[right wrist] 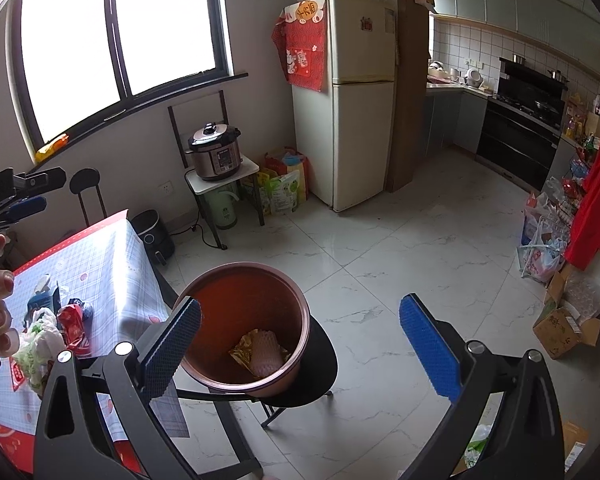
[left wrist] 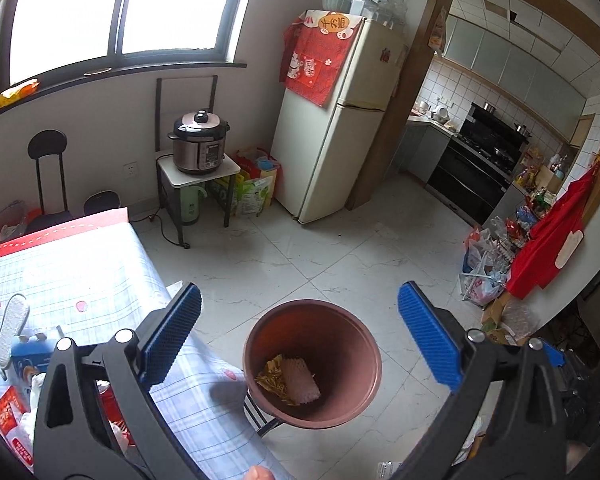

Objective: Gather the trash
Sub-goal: 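Reach the right gripper to the white green-printed plastic bag and grasp it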

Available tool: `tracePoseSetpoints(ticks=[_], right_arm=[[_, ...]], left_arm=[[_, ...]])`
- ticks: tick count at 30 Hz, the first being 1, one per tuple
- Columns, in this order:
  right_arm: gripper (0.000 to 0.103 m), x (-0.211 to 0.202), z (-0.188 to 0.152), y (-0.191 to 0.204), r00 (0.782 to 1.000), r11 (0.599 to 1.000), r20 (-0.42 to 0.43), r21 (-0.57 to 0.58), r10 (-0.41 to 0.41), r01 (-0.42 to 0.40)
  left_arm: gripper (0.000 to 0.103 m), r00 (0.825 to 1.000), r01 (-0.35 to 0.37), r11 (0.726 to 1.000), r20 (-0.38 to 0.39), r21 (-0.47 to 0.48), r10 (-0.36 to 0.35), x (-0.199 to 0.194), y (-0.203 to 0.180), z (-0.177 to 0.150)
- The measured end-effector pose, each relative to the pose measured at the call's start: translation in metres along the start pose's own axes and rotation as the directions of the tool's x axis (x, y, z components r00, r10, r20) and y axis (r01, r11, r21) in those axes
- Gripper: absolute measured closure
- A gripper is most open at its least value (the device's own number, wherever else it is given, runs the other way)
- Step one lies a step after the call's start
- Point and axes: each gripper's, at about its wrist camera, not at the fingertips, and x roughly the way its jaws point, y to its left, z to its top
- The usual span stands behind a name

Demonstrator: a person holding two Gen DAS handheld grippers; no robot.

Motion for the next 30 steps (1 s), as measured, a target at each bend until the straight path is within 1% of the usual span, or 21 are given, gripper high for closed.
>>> tracePoseSetpoints(ticks=[4,7,11,14,17,19,22,24,28,29,30], right_arm=[[0.006,-0.003,-0.004,0.016,1.000,0.999,-0.003,-0.033,0.027,-0.027],[0.006,-0.002,-0.006,0.029,0.999,0.998,-0.016,-0.044,0.050,-0.050],[0.006,0.001,-0.008,0.053,0.996,0.994,-0.042,-0.079,0.078,-0.081],[0.006,0.004,-0.011,0.077,0.992,0.988,-0.058,-0.107,0.109,-0.114],[0.006,0.008,-0.015,0.105,0.987,0.979,-0.071,-0.131,0.147,-0.155],[0.006,0.011,-0.020,0.127,0.979,0.970,-0.084,-0.144,0.184,-0.195],[0.006,0.017,-0.030,0.164,0.965,0.952,-0.120,-0.171,0.234,-0.252],[0.006,0.019,-0.037,0.189,0.953,0.937,-0.141,-0.191,0.268,-0.292],[0.006,0.025,-0.052,0.237,0.923,0.906,-0.203,-0.207,0.328,-0.368],[0.006,0.027,-0.054,0.249,0.913,0.898,-0.217,-0.207,0.345,-0.388],[0.006,0.029,-0.057,0.260,0.904,0.890,-0.233,-0.207,0.358,-0.406]], left_arm=[[0.006,0.997,-0.061,0.998,0.040,-0.019,0.062,-0.030,0.024,-0.012],[0.006,0.991,-0.110,0.994,0.067,-0.026,0.112,-0.055,0.044,-0.023],[0.006,0.973,-0.191,0.981,0.123,-0.043,0.195,-0.096,0.075,-0.040],[0.006,0.962,-0.231,0.971,0.136,-0.065,0.238,-0.126,0.106,-0.056],[0.006,0.948,-0.252,0.956,0.163,-0.148,0.275,-0.163,0.149,-0.085],[0.006,0.936,-0.281,0.938,0.157,-0.204,0.315,-0.183,0.176,-0.108],[0.006,0.917,-0.355,0.905,0.099,-0.236,0.385,-0.205,0.216,-0.139],[0.006,0.908,-0.381,0.883,0.068,-0.274,0.413,-0.221,0.242,-0.158],[0.006,0.869,-0.459,0.819,0.018,-0.345,0.494,-0.246,0.283,-0.188],[0.006,0.860,-0.474,0.805,0.007,-0.357,0.510,-0.251,0.291,-0.193],[0.006,0.855,-0.483,0.796,0.000,-0.365,0.518,-0.254,0.298,-0.197]])
